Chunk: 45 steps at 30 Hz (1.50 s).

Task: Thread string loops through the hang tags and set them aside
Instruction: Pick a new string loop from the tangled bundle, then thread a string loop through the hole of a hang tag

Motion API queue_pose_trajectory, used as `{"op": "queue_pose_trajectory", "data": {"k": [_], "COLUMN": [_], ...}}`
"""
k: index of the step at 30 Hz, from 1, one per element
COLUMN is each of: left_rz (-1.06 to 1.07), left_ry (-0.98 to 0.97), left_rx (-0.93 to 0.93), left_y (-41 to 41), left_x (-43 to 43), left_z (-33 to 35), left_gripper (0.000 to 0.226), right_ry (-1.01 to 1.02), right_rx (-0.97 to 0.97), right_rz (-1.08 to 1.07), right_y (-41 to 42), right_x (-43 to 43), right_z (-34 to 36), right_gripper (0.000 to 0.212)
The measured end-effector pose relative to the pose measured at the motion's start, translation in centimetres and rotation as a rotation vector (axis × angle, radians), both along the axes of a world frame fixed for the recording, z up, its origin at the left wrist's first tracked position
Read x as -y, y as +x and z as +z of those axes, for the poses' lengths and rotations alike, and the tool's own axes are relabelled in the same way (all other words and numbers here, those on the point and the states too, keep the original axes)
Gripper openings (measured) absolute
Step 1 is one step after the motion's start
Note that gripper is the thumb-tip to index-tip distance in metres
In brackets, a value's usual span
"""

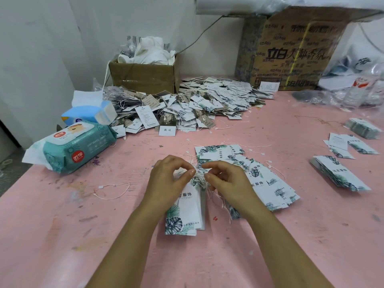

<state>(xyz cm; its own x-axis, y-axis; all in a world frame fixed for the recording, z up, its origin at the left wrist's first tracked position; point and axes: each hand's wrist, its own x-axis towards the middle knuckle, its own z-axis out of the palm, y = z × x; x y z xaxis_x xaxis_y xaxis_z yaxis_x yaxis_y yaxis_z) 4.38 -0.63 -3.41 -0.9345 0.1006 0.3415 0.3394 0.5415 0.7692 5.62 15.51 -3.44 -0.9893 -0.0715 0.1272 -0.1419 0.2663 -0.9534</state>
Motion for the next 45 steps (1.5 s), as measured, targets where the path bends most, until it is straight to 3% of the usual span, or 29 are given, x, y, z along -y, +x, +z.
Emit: {"op": "queue_pose_trajectory", "data": {"k": [9, 15, 25, 29, 32, 37, 45], "left_rz": [-0.132, -0.137, -0.006, 0.036, 0.036, 0.113, 0.195], "left_ry": [0.108, 0.113, -0.190, -0.132, 0.010, 0.146, 0.300], "left_rx": [0.027, 0.039, -0.035, -0.067, -0.043, -0.007, 0.107], "left_y": [0.3, 0.5, 0.3, 0.1, -0.1, -0.4, -0.6], "left_x": [-0.3, -0.5, 0.1, 0.1, 0.1, 0.0, 0.3], "left_z": [0.3, 0.4, 0.2, -0.4, -0.7, -0.8, -0.6], "left_gripper": [0.018, 0.013, 0.023, 0.016, 0.019, 0.022, 0.018], "right_ry": [-0.059, 0.058, -0.189, -0.223, -0.131, 0.310, 0.440], "right_rx": [-0.184, -0.272, -0.167, -0.161, -0.116, -0.144, -0.214], "right_rz": [0.062, 0.045, -0.098, -0.093, -0.071, 0.038, 0.040], "right_y": [0.3, 0.4, 0.2, 0.1, -0.1, -0.3, -0.7], "right_x": [0.3, 0.6, 0.3, 0.2, 0.1, 0.4, 0.8], "right_z": [0.2, 0.0, 0.0, 0.0, -0.3, -1.4, -2.2], "right_gripper": [0.025, 0.033, 0.022, 0.022, 0.021, 0.031, 0.036]}}
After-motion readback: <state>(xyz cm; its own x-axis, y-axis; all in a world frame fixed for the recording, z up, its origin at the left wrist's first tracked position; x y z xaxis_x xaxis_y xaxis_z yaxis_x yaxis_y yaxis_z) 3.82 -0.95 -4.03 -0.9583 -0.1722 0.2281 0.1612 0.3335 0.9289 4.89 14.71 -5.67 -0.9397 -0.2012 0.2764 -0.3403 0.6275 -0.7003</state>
